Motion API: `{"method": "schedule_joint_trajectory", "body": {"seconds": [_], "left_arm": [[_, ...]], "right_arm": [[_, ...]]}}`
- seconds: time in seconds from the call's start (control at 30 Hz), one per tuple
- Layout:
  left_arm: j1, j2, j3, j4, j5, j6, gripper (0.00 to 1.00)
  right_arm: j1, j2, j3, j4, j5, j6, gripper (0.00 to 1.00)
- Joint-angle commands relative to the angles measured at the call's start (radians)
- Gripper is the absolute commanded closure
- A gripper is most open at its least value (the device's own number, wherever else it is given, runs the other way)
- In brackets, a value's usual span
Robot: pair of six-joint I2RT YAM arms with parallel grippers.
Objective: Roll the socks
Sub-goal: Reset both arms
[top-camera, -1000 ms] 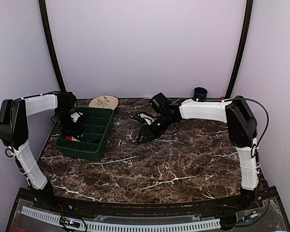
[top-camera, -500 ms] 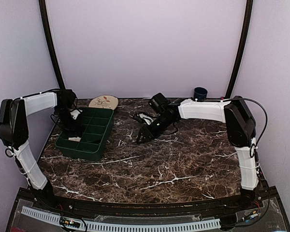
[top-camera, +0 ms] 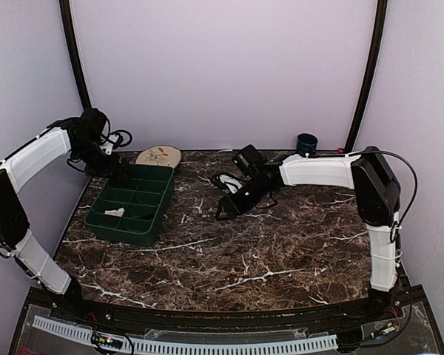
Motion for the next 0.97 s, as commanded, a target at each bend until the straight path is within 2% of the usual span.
{"method": "schedule_joint_trajectory", "body": {"seconds": [0.0,0.17,0.27,0.33,0.53,0.77,0.93], "left_arm": [[-0.084,-0.163,-0.075,0.209,-0.002,-0.101,0.03],[-0.109,-0.377,-0.341,0.631,-0.149,-0.202,0.01],[-0.112,-0.509,-0.506,0.856,-0.197,-0.171,0.01],[-0.113,-0.562,-0.587,0.947,-0.227,-0.142,0.01],[-0.113,-0.517,-0.645,0.914,-0.246,-0.061,0.01],[-0.113,-0.538,-0.703,0.975,-0.25,0.005,0.01],[-0.113,-0.537,-0.707,0.97,-0.24,0.025,0.01]], "right_arm": [[-0.02,-0.133,-0.068,0.142,0.216,0.027,0.46],[-0.086,-0.195,-0.101,0.172,0.474,0.087,0.42],[-0.132,-0.257,-0.158,0.194,0.629,0.135,0.36],[-0.148,-0.311,-0.218,0.218,0.713,0.151,0.29],[-0.155,-0.467,-0.378,0.263,0.904,0.187,0.17],[-0.157,-0.606,-0.501,0.224,1.021,0.287,0.15],[-0.157,-0.715,-0.595,0.298,1.025,0.316,0.14]]}}
